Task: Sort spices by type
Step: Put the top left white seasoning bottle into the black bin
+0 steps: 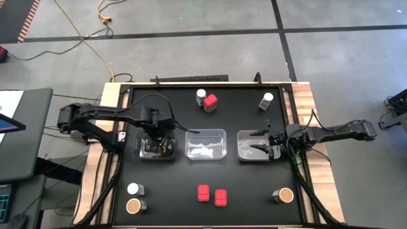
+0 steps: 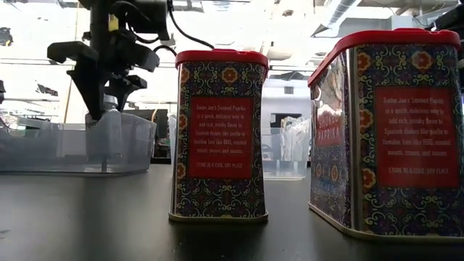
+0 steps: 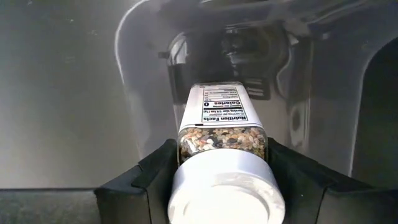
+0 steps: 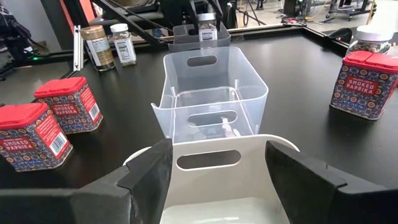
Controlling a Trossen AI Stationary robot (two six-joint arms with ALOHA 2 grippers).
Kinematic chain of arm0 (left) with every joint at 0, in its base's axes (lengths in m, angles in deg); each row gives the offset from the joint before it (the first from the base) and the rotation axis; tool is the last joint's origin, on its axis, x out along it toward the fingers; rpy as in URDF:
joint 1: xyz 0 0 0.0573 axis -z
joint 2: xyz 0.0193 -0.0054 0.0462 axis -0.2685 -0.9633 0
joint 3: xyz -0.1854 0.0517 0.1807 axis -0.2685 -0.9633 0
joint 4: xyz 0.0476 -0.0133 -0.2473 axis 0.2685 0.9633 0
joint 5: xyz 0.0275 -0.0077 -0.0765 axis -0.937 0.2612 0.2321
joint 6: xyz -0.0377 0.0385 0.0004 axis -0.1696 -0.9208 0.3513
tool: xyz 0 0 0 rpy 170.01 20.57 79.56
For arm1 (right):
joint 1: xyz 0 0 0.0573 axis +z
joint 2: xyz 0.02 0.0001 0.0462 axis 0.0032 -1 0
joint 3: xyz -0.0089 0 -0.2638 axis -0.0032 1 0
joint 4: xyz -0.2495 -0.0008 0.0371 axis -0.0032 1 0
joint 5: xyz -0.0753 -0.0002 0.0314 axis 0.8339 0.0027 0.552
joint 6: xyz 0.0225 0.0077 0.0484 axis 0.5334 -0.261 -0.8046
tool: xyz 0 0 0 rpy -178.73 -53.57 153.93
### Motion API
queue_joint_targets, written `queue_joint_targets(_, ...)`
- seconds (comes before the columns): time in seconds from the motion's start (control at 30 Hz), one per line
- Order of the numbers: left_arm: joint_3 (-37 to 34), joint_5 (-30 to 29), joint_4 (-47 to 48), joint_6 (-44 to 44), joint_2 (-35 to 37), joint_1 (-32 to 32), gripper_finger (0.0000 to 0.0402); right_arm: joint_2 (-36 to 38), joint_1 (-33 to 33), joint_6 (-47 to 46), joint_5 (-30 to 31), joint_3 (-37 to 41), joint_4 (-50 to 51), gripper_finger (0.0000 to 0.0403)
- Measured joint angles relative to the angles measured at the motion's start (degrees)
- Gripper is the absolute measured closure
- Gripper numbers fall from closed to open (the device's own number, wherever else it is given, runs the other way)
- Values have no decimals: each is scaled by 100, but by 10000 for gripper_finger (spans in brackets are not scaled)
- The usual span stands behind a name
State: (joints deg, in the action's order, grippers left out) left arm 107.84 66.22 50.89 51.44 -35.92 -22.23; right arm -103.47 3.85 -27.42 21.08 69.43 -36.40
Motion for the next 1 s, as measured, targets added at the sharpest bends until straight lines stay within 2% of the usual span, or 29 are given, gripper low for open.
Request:
queue_joint_targets(0.33, 30, -110, -125, 29, -421, -7, 194, 0, 0, 0, 0, 0, 2, 117)
queue_joint_targets(1.0, 7, -339, -82, 369, -390, -9, 194, 0, 0, 0, 0, 0, 0, 117)
